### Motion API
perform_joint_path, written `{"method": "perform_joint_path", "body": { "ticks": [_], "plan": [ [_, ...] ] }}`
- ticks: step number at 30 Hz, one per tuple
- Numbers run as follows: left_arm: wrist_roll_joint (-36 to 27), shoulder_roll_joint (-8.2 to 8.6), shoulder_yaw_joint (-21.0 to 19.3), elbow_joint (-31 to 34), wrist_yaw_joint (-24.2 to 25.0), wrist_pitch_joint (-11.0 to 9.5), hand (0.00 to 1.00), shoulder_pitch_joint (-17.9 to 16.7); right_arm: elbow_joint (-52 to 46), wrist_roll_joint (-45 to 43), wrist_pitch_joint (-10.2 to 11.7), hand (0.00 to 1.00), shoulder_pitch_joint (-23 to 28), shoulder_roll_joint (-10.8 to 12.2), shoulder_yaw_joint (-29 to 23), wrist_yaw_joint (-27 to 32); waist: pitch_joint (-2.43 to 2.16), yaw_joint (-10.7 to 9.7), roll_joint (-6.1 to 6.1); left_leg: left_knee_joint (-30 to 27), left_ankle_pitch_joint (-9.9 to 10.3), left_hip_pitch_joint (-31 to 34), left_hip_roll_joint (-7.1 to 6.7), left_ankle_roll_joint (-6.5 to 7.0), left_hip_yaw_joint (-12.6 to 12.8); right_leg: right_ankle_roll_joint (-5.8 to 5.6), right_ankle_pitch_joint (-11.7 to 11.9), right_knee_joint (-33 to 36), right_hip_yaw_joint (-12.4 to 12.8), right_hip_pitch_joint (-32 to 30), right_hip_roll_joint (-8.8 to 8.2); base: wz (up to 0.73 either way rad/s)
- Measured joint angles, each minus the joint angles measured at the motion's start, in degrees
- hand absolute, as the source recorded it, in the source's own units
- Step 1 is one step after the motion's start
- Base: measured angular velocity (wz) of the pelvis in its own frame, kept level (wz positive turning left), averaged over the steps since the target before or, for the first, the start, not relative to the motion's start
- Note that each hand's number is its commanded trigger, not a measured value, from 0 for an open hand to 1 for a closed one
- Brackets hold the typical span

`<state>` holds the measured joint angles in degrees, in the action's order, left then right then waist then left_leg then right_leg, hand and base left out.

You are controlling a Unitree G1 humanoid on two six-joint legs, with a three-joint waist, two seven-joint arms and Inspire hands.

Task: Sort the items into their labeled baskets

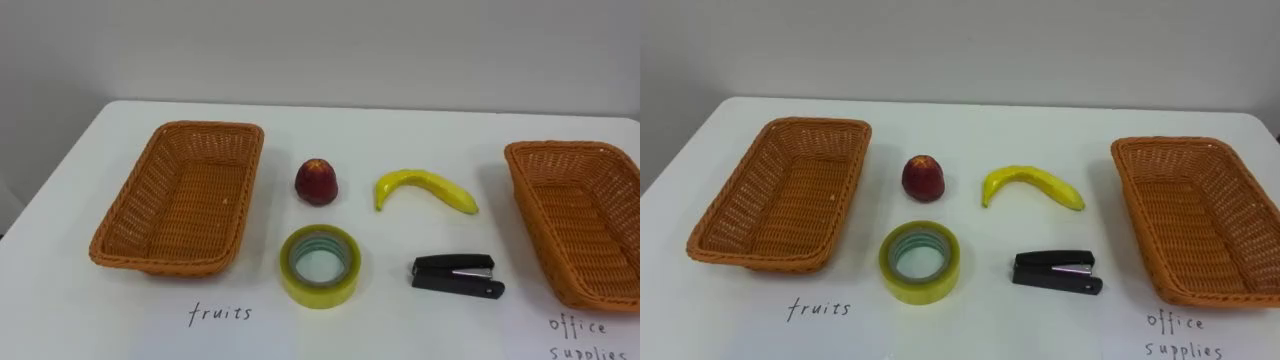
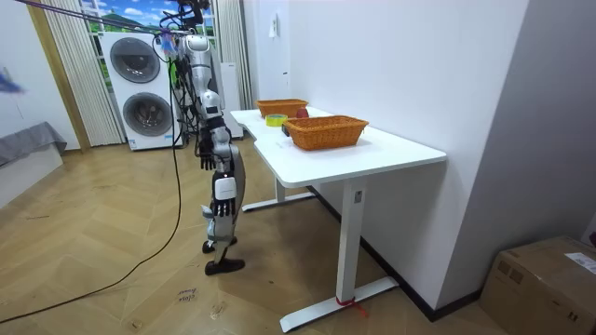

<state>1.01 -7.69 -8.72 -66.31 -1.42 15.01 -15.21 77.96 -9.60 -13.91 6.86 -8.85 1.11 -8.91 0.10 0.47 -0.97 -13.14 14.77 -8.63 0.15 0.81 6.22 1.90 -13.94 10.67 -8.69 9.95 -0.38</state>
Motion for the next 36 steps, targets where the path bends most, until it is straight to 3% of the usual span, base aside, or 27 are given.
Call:
{"method": "perform_joint_path", "body": {
  "ticks": [16,24,28,36],
  "plan": [
    [1.7,0.06,0.1,0.0,-2.0,-0.5,0.00,-0.1,0.0,1.6,0.1,0.00,1.3,0.0,0.6,0.0,-0.03,-0.1,-0.04,-0.2,0.0,-0.4,0.04,0.00,0.2,0.00,0.0,0.2,0.4,0.3,0.05,-0.01],
    [1.7,0.46,0.3,0.0,-1.9,-0.3,0.00,-0.9,0.0,10.9,0.0,0.00,3.0,0.1,-0.4,2.2,-0.03,-0.2,-0.03,0.4,0.0,-0.9,0.20,0.00,0.8,0.01,0.0,0.2,0.7,0.4,0.08,-0.02],
    [1.7,0.46,-2.5,0.0,-1.8,-0.4,0.00,-0.9,0.0,13.7,0.1,0.00,3.9,0.1,-6.1,4.5,-0.04,-0.4,-0.03,0.6,0.0,-0.9,0.36,0.00,0.8,0.00,0.0,0.2,0.9,0.2,0.10,-0.03],
    [1.7,0.23,-7.7,2.7,-2.4,-0.7,0.00,-3.1,-1.6,33.5,0.2,0.00,7.1,-0.9,-21.1,13.1,-0.27,-3.4,-0.48,1.8,0.0,-1.3,0.40,-0.02,1.9,0.03,0.0,0.2,2.1,-0.2,0.41,-0.07]
  ]
}}
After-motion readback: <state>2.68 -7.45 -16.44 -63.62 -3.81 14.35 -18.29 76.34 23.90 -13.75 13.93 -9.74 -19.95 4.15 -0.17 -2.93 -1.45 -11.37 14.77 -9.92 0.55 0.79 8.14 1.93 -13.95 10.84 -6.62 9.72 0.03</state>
